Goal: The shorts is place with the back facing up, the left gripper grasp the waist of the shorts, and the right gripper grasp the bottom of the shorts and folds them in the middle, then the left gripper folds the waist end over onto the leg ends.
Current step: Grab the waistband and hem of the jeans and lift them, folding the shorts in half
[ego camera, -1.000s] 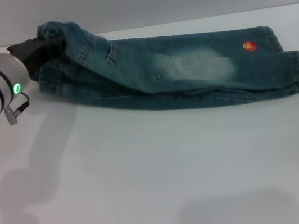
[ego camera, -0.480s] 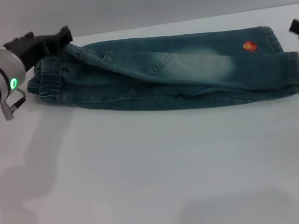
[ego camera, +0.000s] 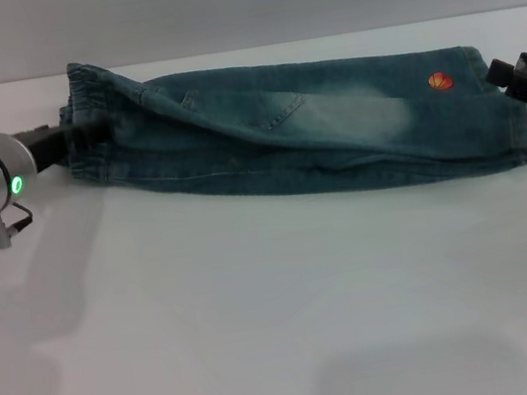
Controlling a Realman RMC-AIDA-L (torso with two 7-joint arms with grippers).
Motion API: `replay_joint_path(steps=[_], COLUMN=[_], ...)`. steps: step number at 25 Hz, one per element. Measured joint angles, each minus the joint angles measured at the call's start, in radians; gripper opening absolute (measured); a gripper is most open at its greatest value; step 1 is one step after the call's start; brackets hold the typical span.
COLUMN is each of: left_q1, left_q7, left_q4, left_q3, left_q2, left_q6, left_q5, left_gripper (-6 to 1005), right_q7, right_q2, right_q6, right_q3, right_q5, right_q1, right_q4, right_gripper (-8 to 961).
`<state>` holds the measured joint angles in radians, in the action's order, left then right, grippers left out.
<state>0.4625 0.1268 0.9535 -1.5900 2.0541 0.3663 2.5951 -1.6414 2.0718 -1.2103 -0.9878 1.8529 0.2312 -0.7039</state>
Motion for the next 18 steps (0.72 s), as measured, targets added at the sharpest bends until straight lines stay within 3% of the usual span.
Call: replay_joint_path(steps=[7,18], left_q1=[0.057,0.085], left_q7=[0.032,0.056], left_q4=[-0.122,-0.185], left_q3=[-0.001,-0.001], left_q2=[0.002,0.001], left_q6=[-0.060,-0.108], left_q5=[0.001,0.002], left_gripper=[850,821], right_q7=[0.004,0.007], right_q2=[0.001,0.002], right_q6=[-0.036,-0.061], right_q3=[0.000,-0.002], right_q5=[0.001,0.007], right_q1=[0.000,-0.004], right_q4=[0.003,0.004], right_gripper=[635,629])
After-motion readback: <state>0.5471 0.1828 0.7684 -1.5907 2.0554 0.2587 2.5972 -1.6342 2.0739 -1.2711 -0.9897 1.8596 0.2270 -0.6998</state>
